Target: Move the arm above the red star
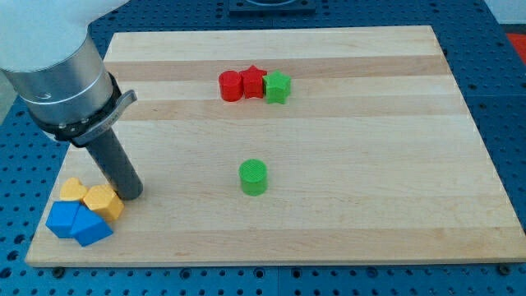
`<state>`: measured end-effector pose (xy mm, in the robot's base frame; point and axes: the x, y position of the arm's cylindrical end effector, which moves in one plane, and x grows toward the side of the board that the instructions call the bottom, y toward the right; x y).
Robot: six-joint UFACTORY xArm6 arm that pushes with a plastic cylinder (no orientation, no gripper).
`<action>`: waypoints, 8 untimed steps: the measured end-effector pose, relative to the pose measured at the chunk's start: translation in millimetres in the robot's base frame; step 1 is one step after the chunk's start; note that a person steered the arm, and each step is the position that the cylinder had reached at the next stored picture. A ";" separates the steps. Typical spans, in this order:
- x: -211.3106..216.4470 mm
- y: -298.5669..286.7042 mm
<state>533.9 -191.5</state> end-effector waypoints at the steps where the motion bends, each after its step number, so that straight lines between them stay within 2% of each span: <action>1: 0.0 0.0; 4: -3.4 0.0; 5: -32.2 -1.8; 6: -83.2 -12.9; 7: -136.9 -6.9; 8: -183.9 24.0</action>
<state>350.0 -167.5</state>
